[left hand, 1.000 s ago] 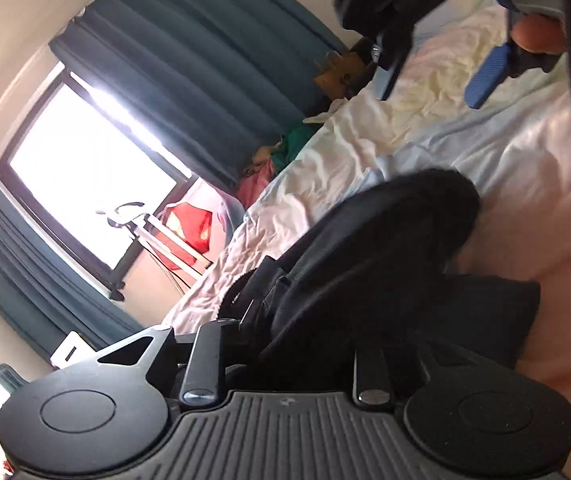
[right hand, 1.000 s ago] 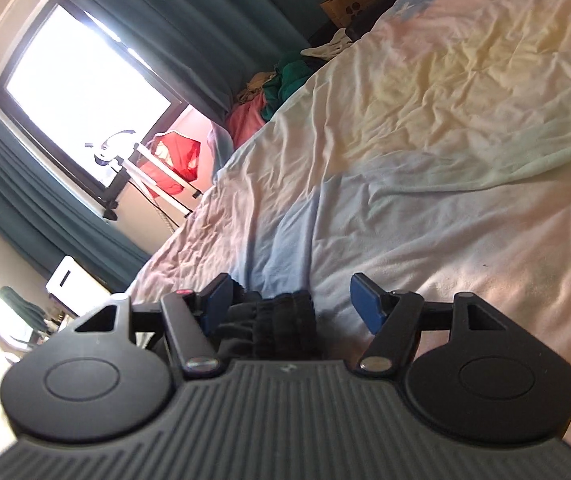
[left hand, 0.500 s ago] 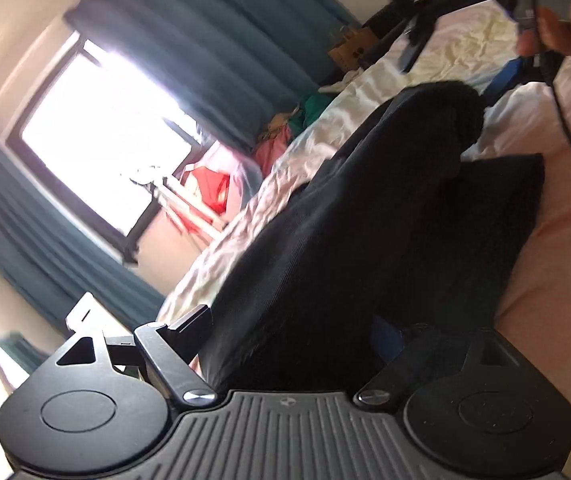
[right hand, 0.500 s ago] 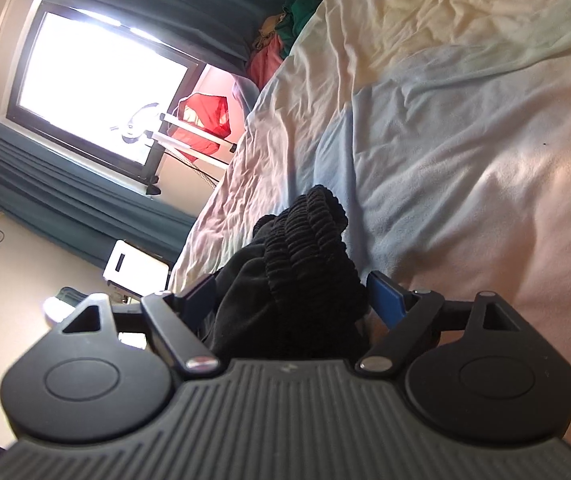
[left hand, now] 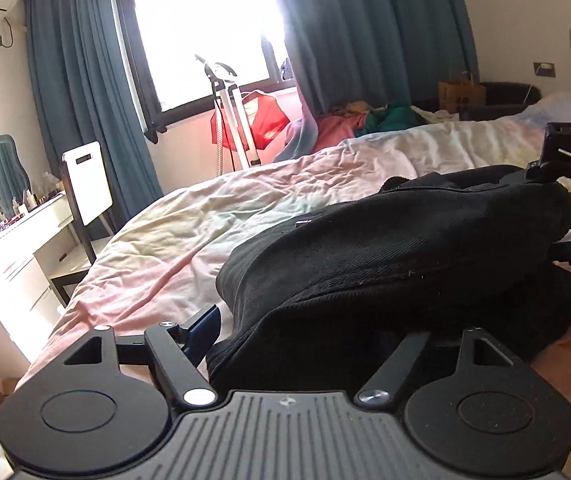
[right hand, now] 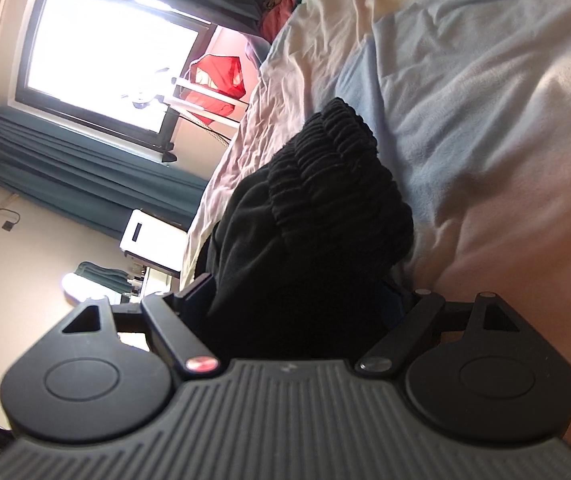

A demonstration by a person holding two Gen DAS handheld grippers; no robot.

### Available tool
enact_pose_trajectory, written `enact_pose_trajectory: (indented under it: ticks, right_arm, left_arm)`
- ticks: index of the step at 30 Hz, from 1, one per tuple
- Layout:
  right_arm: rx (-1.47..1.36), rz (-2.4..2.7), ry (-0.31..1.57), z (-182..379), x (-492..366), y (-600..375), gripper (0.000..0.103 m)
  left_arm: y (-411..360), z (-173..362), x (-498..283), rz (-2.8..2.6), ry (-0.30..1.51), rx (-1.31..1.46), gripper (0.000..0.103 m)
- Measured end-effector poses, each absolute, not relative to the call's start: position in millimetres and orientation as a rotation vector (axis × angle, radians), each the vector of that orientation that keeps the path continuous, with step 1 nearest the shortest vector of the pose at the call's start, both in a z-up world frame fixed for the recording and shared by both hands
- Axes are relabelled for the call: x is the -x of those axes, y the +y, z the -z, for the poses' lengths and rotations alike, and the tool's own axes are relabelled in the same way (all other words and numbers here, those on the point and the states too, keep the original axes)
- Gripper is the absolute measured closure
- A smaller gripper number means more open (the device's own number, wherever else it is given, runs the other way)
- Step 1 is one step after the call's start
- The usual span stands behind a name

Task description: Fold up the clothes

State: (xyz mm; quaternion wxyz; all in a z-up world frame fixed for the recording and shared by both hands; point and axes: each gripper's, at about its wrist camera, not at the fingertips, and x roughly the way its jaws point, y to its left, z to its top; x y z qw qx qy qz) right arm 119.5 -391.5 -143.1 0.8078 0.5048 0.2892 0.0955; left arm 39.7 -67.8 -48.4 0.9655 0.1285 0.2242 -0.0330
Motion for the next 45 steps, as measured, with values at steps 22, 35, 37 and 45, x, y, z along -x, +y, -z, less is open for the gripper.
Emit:
enact_pose_trajectory:
  ticks: [22, 35, 37, 45]
  right_arm:
    - [-0.838, -0.211, 0.660, 133.2, -102.0, -377.6, 0.013]
    - [-0.925, -0.260, 0.731, 157.5, -119.9, -377.3, 0.000]
    - [-0.953, -0.290, 0.738, 159.2, -124.0, -377.6, 0.000]
    - [-1.049, -0.481, 0.569, 133.0, -112.8, -381.3, 0.000]
  left_arm:
    - [-2.1, 60.9, -36.6, -0.173, 0.684, 0.108, 0.009]
    - [15.0, 60.2, -28.4, -0.160, 0.729, 0.215, 0.005]
    - [16.0, 60.4, -28.2, -0.163, 0.731, 0.228, 0.005]
    - [26.6, 49.8, -24.8, -0.127, 0.712, 0.333, 0.015]
